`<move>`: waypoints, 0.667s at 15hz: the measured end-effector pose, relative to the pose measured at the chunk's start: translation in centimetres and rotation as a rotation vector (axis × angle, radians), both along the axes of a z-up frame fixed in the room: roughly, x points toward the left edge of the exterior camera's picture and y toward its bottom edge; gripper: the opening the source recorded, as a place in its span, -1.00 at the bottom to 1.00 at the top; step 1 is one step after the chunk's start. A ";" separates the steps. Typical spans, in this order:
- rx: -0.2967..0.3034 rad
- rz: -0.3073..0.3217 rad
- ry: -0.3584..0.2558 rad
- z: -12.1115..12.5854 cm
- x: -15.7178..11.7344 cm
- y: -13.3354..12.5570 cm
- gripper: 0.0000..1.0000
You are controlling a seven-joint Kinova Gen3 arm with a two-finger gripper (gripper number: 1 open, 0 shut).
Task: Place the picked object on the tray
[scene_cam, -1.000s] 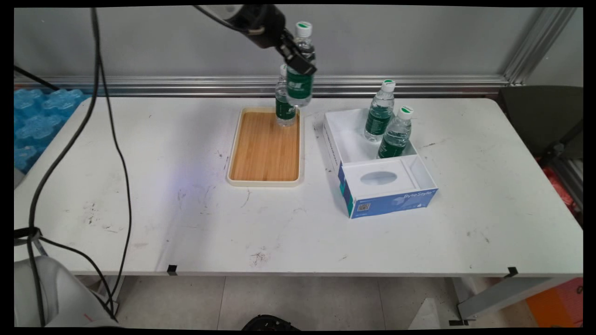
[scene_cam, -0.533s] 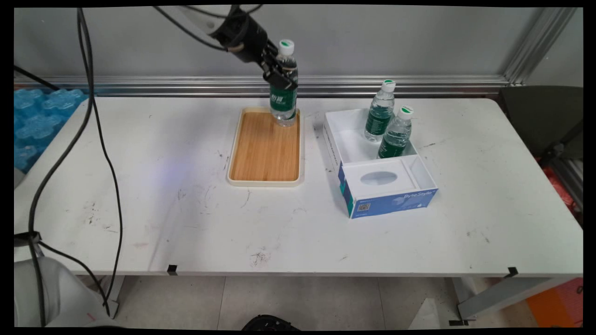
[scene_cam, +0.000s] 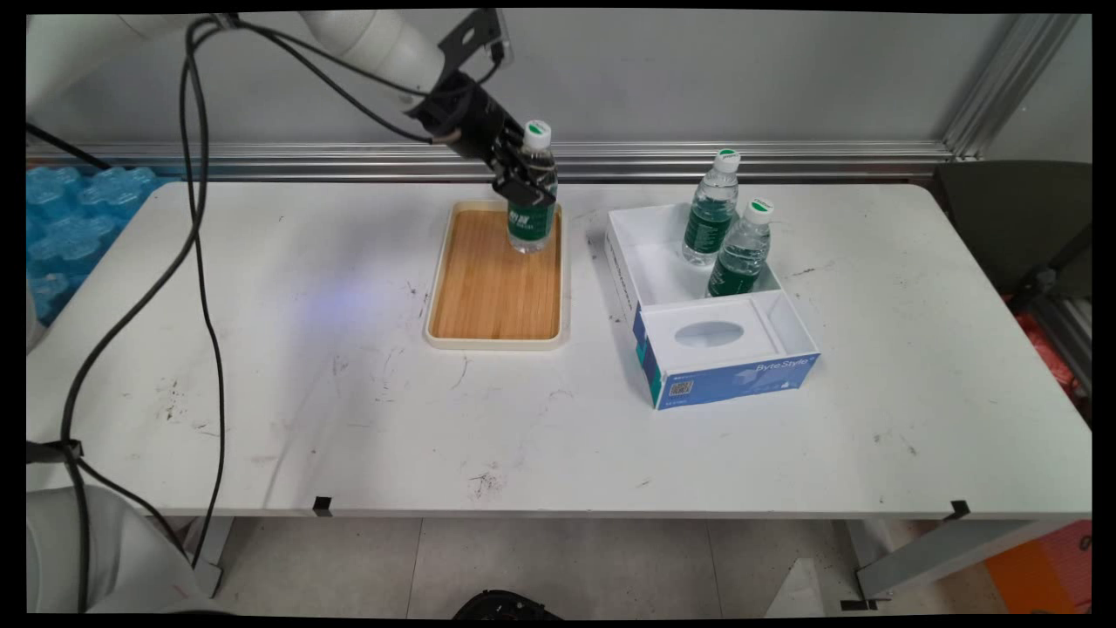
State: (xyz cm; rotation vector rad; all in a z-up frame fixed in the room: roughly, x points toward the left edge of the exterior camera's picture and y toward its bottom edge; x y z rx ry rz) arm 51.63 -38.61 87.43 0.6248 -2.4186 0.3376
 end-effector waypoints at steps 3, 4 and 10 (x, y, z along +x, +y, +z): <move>0.008 -0.017 0.001 -2.1 -0.1 -0.3 -1.00; 0.011 -0.022 0.003 -2.8 -0.2 -0.4 -1.00; 0.018 -0.038 0.005 -5.2 -0.4 -0.7 -1.00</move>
